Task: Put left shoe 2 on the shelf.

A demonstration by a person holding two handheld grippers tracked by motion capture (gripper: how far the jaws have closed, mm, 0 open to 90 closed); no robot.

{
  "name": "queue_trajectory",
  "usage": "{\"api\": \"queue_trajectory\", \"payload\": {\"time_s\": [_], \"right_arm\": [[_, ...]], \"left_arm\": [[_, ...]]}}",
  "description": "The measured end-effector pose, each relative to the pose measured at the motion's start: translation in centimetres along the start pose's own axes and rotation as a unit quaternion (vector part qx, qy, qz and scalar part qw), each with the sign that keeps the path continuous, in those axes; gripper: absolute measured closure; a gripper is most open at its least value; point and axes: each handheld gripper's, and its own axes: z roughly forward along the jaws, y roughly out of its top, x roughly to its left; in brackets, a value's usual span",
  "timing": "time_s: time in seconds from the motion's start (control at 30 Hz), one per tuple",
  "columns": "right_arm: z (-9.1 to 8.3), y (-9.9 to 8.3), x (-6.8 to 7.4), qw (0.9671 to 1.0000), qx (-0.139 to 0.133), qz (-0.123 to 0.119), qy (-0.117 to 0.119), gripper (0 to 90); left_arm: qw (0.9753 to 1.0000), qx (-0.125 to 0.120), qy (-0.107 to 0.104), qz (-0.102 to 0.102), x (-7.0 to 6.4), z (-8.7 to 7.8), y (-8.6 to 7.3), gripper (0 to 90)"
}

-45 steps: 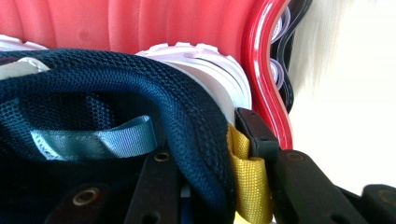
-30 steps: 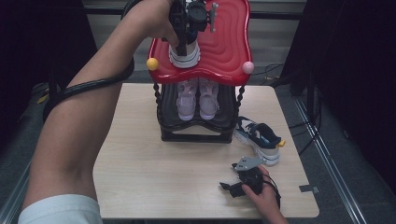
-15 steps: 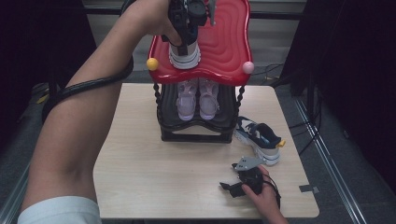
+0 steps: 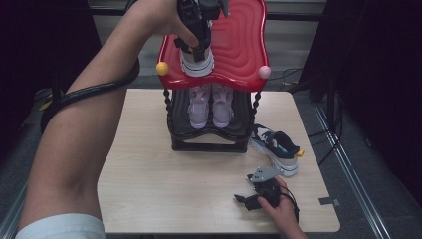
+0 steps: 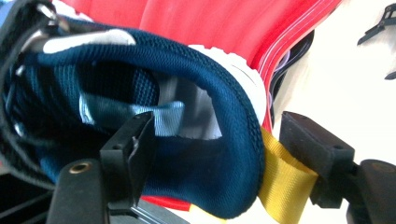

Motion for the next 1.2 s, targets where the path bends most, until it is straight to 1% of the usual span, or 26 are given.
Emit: {"api": "queue_trajectory", "payload": {"time_s": [0.03,0.13,0.17,0.2,0.3,0.37,0.4,0.43,0.5,0.53,0.57,0.63,0.67,0.73,0.87,0.93,1.03,1.07,1.1,1.2], "right_arm": [[0.0,0.0,0.0,1.0000,0.000,0.000,0.000,13.5],[0.0,0.0,0.0,1.0000,0.000,0.000,0.000,13.5],[0.0,0.0,0.0,1.0000,0.000,0.000,0.000,13.5],[0.0,0.0,0.0,1.0000,0.000,0.000,0.000,13.5],[0.0,0.0,0.0,1.0000,0.000,0.000,0.000,13.5],[0.0,0.0,0.0,1.0000,0.000,0.000,0.000,13.5],[0.0,0.0,0.0,1.0000,0.000,0.000,0.000,13.5],[0.0,0.0,0.0,1.0000,0.000,0.000,0.000,13.5],[0.0,0.0,0.0,1.0000,0.000,0.000,0.000,13.5],[0.0,0.0,0.0,1.0000,0.000,0.000,0.000,13.5],[0.0,0.0,0.0,1.0000,0.000,0.000,0.000,13.5],[0.0,0.0,0.0,1.0000,0.000,0.000,0.000,13.5],[0.0,0.0,0.0,1.0000,0.000,0.000,0.000,13.5],[0.0,0.0,0.0,1.0000,0.000,0.000,0.000,13.5],[0.0,0.0,0.0,1.0000,0.000,0.000,0.000,13.5],[0.0,0.0,0.0,1.0000,0.000,0.000,0.000,13.5],[0.0,0.0,0.0,1.0000,0.000,0.000,0.000,13.5],[0.0,0.0,0.0,1.0000,0.000,0.000,0.000,13.5],[0.0,0.0,0.0,1.0000,0.000,0.000,0.000,13.5],[0.0,0.0,0.0,1.0000,0.000,0.000,0.000,13.5]], "left_arm": [[1.0000,0.000,0.000,0.000,0.0,0.0,0.0,26.3],[0.9997,-0.005,-0.013,-0.019,0.0,-0.4,-0.3,26.1],[0.9995,-0.007,-0.015,-0.025,-0.1,-0.4,-0.3,25.2],[0.9995,-0.007,-0.015,-0.025,-0.1,-0.4,-0.3,25.1],[0.9988,-0.009,-0.020,-0.043,-0.1,-0.9,-0.5,24.2],[0.9988,-0.009,-0.022,-0.044,0.0,-1.0,-0.6,23.7],[0.9982,-0.010,-0.026,-0.052,0.0,-1.2,-0.8,23.2],[0.9982,-0.010,-0.026,-0.052,0.0,-1.2,-0.8,23.0],[0.9976,-0.007,-0.029,-0.062,0.0,-1.4,-1.1,21.8],[0.9976,-0.007,-0.029,-0.062,0.0,-1.4,-1.1,20.6],[0.9972,-0.001,-0.027,-0.070,0.0,-1.4,-1.2,20.3],[0.9972,0.003,-0.029,-0.069,0.0,-1.4,-1.4,20.5],[0.9968,0.003,-0.032,-0.073,0.0,-1.4,-1.5,20.5],[0.9967,0.011,-0.033,-0.073,-0.1,-1.4,-1.8,20.8],[0.9963,0.012,-0.039,-0.076,-0.4,-1.5,-2.2,21.0],[0.9962,0.015,-0.036,-0.078,-0.5,-1.4,-2.4,20.4],[0.9958,0.014,-0.037,-0.082,-0.6,-1.4,-2.7,20.7],[0.9961,0.015,-0.037,-0.079,-0.6,-1.5,-2.8,20.9],[0.9960,0.014,-0.035,-0.081,-0.7,-1.5,-3.0,21.2],[0.9956,0.017,-0.039,-0.084,-0.8,-1.3,-3.4,21.6]]}}
